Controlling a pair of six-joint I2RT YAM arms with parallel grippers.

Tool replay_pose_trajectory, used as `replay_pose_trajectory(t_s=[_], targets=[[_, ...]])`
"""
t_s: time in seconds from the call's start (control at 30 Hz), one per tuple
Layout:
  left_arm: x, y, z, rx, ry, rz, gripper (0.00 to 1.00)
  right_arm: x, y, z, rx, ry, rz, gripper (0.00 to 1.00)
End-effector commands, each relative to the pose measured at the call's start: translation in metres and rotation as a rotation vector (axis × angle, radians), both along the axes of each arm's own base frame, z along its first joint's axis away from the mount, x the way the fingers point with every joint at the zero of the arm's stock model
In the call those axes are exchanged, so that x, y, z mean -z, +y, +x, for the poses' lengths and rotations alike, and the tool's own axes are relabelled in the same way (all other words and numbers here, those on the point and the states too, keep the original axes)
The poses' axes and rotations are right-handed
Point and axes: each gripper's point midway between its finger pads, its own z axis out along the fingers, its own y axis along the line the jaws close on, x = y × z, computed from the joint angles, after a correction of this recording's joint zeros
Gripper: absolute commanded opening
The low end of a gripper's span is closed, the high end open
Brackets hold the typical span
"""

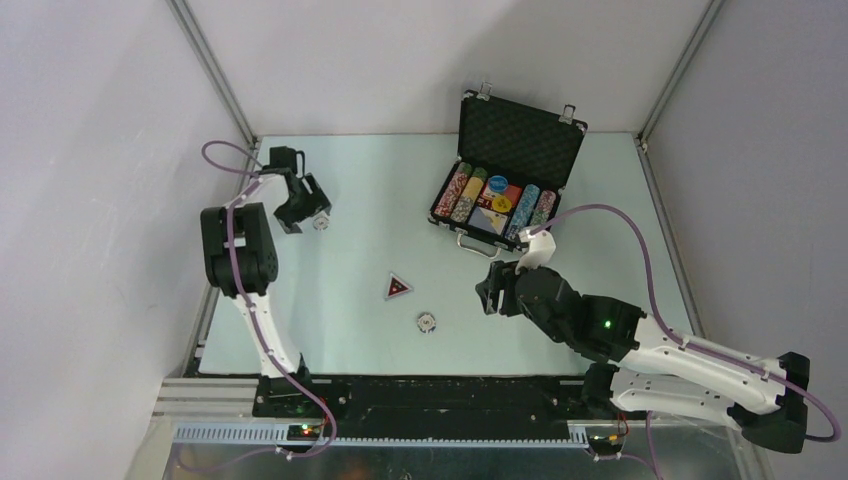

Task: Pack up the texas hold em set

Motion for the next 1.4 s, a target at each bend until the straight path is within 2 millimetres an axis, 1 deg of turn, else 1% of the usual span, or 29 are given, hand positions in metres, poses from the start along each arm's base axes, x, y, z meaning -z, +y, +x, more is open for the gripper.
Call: replay_pose_trajectory(t_s=[0.0, 0.13, 0.23, 0.27, 0.3, 0.33, 0.43, 0.6, 0.73, 1.07, 1.23, 1.27, 1.37], targets=[[0.000, 0.004, -0.002, 0.044, 0.047, 0.055, 0.88, -0.006, -0.002, 0.004, 0.017, -0.012, 0.023, 0.67], [-0.003, 0.001, 0.001, 0.085, 0.063, 0.075, 0.88, -0.005, -0.003, 0.004, 0.013, -0.008, 0.019, 0.67], [-0.004, -0.009, 0.007, 0.147, 0.068, 0.067, 0.88, -0.004, -0.003, 0.005, 0.014, -0.005, 0.016, 0.67], [-0.003, -0.009, 0.006, 0.167, 0.081, 0.072, 0.88, -0.004, -0.003, 0.005, 0.015, -0.005, 0.016, 0.67], [-0.006, -0.012, 0.009, 0.181, 0.075, 0.078, 0.88, -0.004, -0.003, 0.005, 0.013, -0.005, 0.016, 0.67], [-0.004, -0.013, 0.007, 0.198, 0.090, 0.083, 0.88, -0.004, -0.004, 0.006, 0.015, -0.005, 0.017, 0.67], [-0.007, -0.015, 0.008, 0.227, 0.096, 0.098, 0.87, -0.003, -0.004, 0.006, 0.015, -0.002, 0.016, 0.67], [-0.006, -0.011, 0.005, 0.245, 0.122, 0.131, 0.86, -0.004, -0.004, 0.006, 0.011, -0.001, 0.022, 0.67], [-0.006, -0.010, 0.005, 0.269, 0.135, 0.134, 0.84, -0.004, -0.007, 0.005, 0.014, 0.002, 0.022, 0.67], [-0.010, -0.011, 0.019, 0.282, 0.121, 0.137, 0.86, -0.002, -0.016, 0.002, 0.028, 0.003, 0.040, 0.67], [-0.008, -0.013, 0.023, 0.291, 0.135, 0.136, 0.86, -0.002, -0.017, 0.003, 0.033, 0.002, 0.041, 0.68], [-0.010, -0.014, 0.026, 0.294, 0.129, 0.138, 0.86, -0.002, -0.018, 0.003, 0.035, 0.002, 0.041, 0.68], [-0.008, -0.017, 0.025, 0.313, 0.149, 0.126, 0.86, -0.001, -0.019, 0.004, 0.040, 0.003, 0.038, 0.68]])
